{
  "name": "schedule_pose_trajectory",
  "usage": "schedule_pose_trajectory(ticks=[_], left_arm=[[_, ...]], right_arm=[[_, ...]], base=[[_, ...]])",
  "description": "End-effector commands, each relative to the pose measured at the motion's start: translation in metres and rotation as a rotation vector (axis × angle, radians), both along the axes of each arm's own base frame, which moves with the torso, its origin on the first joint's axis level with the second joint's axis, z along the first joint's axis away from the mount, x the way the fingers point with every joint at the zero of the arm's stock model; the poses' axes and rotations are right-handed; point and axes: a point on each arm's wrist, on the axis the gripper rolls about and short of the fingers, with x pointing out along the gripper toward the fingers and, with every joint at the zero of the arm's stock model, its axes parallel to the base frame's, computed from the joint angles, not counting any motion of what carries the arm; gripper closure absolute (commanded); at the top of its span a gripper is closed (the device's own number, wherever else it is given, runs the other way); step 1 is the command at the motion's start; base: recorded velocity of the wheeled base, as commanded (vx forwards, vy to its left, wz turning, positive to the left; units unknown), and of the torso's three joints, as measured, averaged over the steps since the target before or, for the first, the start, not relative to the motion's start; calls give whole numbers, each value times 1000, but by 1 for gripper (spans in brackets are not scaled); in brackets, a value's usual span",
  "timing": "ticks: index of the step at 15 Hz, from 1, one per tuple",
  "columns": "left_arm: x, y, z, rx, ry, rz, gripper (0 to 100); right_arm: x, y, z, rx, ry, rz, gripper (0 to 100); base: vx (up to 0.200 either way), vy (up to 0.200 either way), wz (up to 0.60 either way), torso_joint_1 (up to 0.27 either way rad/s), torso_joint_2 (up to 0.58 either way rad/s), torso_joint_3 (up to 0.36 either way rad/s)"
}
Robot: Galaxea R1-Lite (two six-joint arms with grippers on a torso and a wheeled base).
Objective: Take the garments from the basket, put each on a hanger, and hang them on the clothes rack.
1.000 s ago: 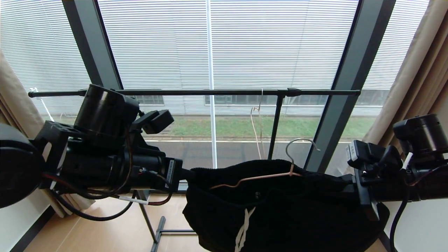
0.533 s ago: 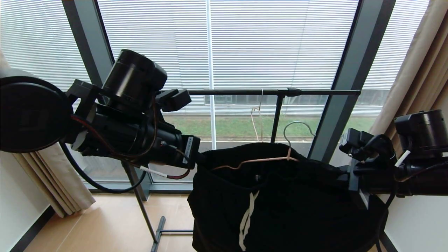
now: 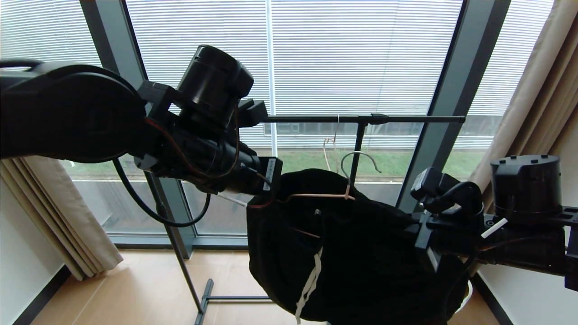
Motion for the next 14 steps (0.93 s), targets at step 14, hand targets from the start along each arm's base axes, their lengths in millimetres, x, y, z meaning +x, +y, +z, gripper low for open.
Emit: schedule_pose_trajectory(ticks=[14], left_arm=[[-3,-20,4,70,-9,30,100]], right_arm=[[-2,17,-10,154,-61,13,100]], base=[[0,0,0,0,0,0]])
